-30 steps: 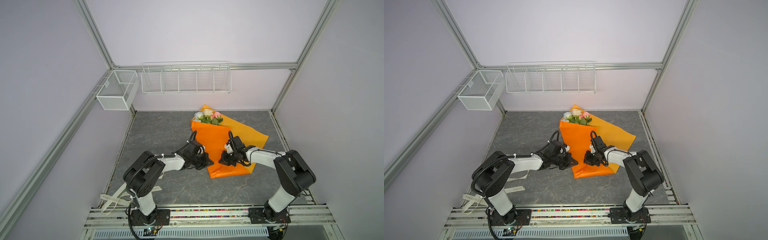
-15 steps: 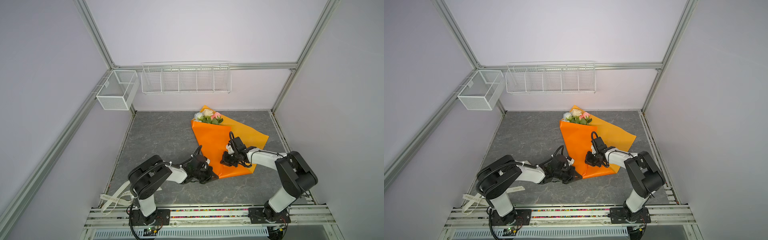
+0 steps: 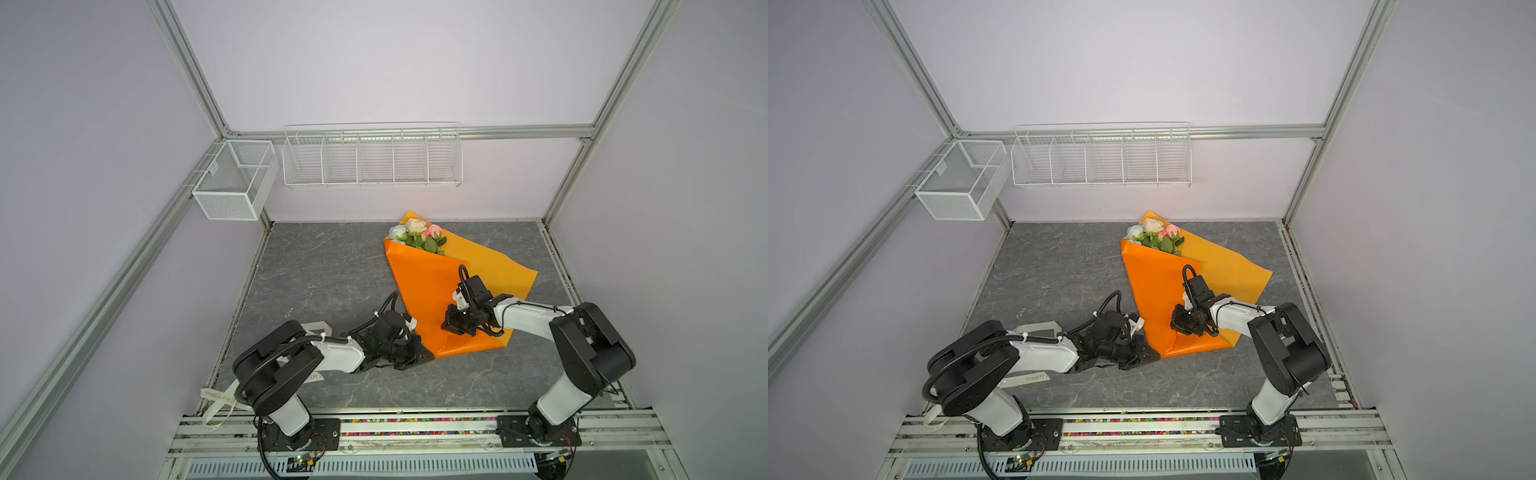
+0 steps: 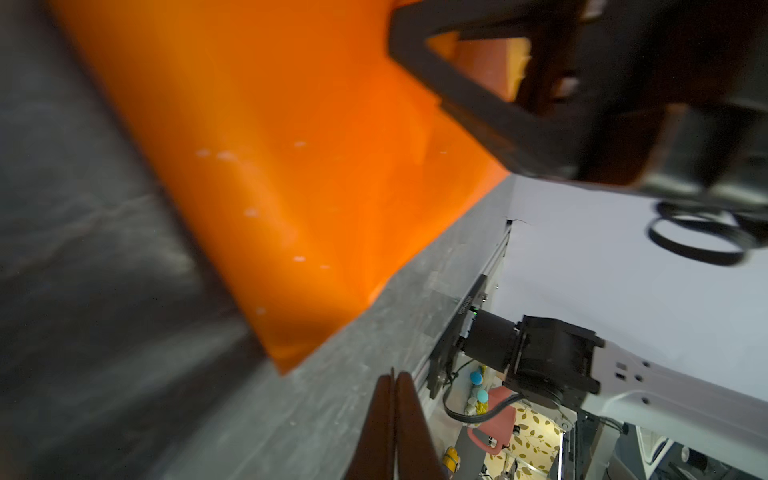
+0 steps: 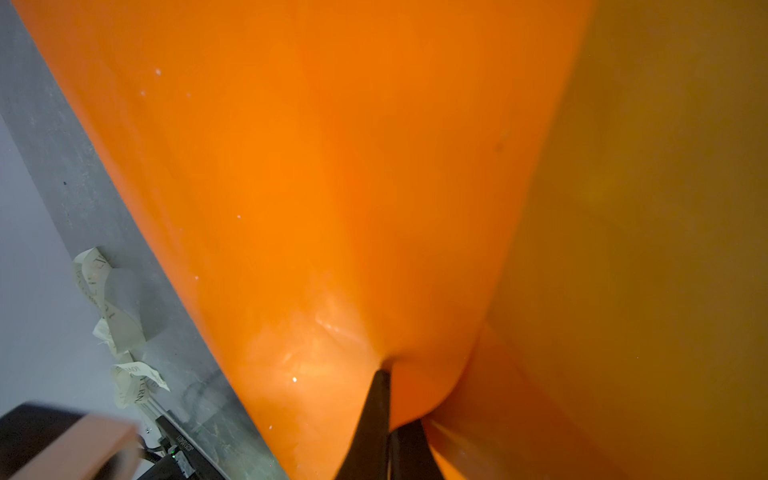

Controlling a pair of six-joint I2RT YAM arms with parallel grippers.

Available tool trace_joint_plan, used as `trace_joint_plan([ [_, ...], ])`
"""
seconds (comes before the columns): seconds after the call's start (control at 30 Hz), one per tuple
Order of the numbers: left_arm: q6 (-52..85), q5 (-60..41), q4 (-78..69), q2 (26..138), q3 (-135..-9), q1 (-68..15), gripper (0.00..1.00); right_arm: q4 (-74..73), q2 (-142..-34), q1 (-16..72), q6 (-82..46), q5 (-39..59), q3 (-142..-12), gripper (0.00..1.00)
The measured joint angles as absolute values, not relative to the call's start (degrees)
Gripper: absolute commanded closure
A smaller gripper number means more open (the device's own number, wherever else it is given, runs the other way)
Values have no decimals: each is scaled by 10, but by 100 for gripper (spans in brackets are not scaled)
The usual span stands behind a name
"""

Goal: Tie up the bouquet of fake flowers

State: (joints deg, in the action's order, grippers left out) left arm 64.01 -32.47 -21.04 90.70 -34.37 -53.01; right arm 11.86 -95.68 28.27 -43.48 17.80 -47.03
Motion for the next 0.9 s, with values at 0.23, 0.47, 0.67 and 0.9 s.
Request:
trace_joint_plan([
  [0.23, 608, -309, -167, 933, -454, -522, 99, 118, -957, 283, -435, 178, -470, 93],
  [0.47, 644, -274, -150, 1028, -464, -509, 100, 119, -957, 283, -435, 178, -470, 92],
  [0.67, 647, -289, -153, 1050, -470, -510, 100, 119, -956, 283, -435, 178, -470, 90],
  [0.9, 628, -301, -117, 1086, -518, -513, 100, 120, -950, 283, -436, 178, -470, 84],
])
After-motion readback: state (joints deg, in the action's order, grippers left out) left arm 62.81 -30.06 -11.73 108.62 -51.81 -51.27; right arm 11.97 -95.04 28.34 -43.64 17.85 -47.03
